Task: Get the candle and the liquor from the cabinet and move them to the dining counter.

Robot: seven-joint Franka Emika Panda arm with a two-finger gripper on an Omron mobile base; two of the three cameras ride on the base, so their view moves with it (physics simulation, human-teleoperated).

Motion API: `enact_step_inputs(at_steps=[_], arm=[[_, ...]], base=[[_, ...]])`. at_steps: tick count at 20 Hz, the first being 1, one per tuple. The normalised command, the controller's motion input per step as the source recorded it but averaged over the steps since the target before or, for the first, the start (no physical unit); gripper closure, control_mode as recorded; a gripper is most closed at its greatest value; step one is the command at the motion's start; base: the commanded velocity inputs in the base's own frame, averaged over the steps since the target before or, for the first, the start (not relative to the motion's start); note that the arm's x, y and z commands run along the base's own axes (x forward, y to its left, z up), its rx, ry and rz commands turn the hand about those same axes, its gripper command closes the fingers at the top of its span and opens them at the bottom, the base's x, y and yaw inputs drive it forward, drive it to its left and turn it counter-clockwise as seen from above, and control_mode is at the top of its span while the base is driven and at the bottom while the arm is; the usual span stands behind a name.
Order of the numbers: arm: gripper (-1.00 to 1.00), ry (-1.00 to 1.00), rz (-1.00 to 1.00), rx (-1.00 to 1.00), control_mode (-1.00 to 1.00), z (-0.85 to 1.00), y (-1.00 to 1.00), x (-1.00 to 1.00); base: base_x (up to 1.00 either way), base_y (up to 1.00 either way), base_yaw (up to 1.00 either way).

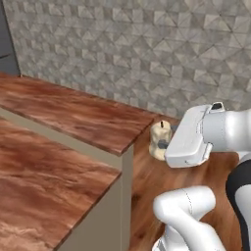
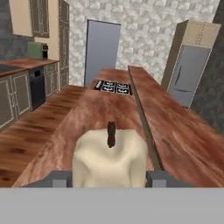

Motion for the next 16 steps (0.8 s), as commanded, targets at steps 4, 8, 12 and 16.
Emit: enact_step_inputs(at_steps=[4,8,12,16], arm=[[1.00,0.00,0.00,0.00,1.00,0.00,0.00,0.00],[1.00,0.00,0.00,0.00,1.00,0.00,0.00,0.00],[1.00,0.00,0.00,0.00,1.00,0.00,0.00,0.00],[1.00,0.00,0.00,0.00,1.00,0.00,0.00,0.00]], base=[[0.47,-0.59,0.40],[0.40,-0.61,0.39],[0.40,-0.62,0.39],[0.35,-0.63,0.40]])
